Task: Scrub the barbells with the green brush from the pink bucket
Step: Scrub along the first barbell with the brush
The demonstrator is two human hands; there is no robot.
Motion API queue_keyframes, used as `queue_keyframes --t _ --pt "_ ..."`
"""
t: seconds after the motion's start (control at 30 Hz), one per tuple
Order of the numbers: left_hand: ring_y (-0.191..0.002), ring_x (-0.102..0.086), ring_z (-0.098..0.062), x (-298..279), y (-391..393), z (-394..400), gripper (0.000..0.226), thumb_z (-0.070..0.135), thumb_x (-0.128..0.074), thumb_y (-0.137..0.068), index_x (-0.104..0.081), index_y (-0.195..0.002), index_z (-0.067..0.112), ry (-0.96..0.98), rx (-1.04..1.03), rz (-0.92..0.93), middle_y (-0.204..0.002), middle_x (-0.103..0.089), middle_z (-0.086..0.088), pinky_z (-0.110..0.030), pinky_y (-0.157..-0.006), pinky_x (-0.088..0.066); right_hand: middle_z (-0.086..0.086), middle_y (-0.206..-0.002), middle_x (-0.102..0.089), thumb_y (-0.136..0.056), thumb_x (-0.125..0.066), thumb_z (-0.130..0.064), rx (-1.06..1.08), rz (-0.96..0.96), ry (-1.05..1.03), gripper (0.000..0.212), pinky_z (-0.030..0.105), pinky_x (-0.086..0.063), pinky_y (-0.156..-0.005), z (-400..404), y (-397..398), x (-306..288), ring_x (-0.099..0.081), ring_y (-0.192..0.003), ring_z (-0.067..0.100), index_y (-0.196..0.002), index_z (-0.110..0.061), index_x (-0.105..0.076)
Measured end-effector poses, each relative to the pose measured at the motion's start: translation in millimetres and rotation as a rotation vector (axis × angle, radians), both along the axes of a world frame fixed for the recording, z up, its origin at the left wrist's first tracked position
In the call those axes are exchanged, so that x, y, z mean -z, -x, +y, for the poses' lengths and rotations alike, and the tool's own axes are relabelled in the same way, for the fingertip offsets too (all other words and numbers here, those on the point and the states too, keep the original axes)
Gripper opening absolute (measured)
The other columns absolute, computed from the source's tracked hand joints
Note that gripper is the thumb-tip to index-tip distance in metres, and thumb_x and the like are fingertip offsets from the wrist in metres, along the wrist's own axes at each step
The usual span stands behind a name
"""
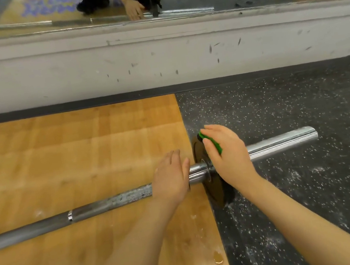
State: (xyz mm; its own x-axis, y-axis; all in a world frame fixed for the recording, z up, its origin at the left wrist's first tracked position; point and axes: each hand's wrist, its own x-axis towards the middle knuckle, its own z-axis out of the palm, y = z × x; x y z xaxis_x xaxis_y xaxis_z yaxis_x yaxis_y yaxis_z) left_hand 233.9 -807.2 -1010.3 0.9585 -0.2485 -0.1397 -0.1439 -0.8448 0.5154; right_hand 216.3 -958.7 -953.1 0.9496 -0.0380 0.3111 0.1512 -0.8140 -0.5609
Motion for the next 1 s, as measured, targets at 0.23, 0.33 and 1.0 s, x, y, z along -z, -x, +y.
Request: queue_keyframes --t 0.23,0.33,1.0 --pt "-0.139 -0.031 -0.019 2 5 11 0.052 0.041 -0.016 -0.103 -0.03 -0.148 0.017 -0.11 -0.032 -0.005 -0.15 -0.038 -0.003 -0.034 -0.113 -0.024 0.009 -0.134 -0.055 -0.097 -0.044 -0.02 0.007 0.064 0.097 0.036 0.026 -0.029 -0.105 5 13 4 -0.048 -0.125 0.023 -0.125 -0.007 -0.062" --pt "-0.138 -0.033 -0.019 2 5 11 0.051 0.039 -0.017 -0.104 -0.032 -0.147 0.018 -0.103 -0.029 -0.032 -0.149 -0.04 -0.002 -0.034 -0.112 -0.026 0.01 -0.137 -0.053 -0.098 -0.045 -0.021 0.038 0.032 0.101 0.037 0.02 -0.025 -0.11 5 32 8 -0.046 -0.128 0.021 -0.128 -0.005 -0.059" --pt "-0.135 -0.037 -0.016 7 9 10 0.052 0.039 -0.015 -0.103 -0.034 -0.146 0.018 -0.112 -0.055 -0.06 -0.146 -0.044 -0.001 -0.032 -0.111 -0.028 0.006 -0.142 -0.047 -0.103 -0.04 -0.021 -0.019 0.177 0.13 0.037 0.023 -0.024 -0.108 1 12 -1 -0.041 -0.131 0.021 -0.134 -0.007 -0.054"
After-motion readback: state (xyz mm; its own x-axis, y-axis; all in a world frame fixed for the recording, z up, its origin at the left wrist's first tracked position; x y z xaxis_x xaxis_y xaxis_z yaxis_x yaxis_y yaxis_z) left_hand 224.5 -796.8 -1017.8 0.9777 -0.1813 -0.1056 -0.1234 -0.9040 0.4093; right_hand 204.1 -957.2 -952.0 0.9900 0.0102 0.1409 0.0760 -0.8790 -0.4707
